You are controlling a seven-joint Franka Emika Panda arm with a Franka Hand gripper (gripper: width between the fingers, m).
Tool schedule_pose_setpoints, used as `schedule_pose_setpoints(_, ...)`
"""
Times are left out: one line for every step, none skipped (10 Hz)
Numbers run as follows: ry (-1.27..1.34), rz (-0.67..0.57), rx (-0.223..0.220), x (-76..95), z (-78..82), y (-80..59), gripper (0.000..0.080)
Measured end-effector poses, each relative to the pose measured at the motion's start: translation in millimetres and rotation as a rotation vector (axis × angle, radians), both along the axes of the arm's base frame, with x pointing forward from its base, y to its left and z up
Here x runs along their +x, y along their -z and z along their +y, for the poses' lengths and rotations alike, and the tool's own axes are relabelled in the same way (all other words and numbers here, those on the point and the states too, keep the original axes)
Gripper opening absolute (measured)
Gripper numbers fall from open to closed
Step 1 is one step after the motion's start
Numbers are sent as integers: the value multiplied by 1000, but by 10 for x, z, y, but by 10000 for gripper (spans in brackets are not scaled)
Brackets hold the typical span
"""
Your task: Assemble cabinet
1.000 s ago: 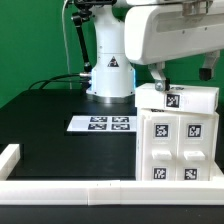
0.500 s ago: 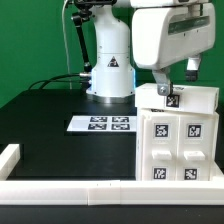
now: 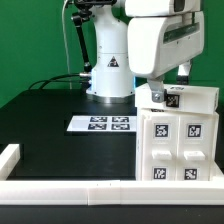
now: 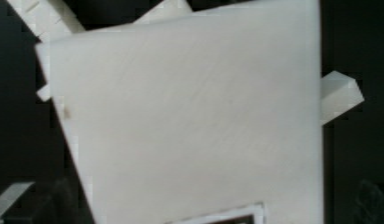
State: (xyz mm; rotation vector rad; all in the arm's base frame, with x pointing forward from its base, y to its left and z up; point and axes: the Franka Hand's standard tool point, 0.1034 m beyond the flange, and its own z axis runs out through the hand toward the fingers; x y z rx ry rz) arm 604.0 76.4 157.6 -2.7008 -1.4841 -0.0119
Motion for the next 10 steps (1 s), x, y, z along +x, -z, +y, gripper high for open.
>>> schedule_pose_setpoints(1,0,0,1,-3,0,702)
schedule_pose_setpoints(4,0,0,2,-6,-1,567)
schedule_pose_setpoints(34,2,-1,1,-6,-1,567)
schedule_pose_setpoints(35,3,0,0,-11,0,564)
schedule_pose_setpoints(51,8,0,-3,-43,1,564)
schedule_pose_setpoints(191,19,16,-7,-52,5,564)
schedule_pose_setpoints(331,20,29,-17,-44,11,564)
schedule_pose_setpoints(468,28,45,-28,-31,15,564)
schedule_pose_setpoints(621,47,69,-29,-19,15,564)
schedule_pose_setpoints(690,43,70,-15,4,13,564)
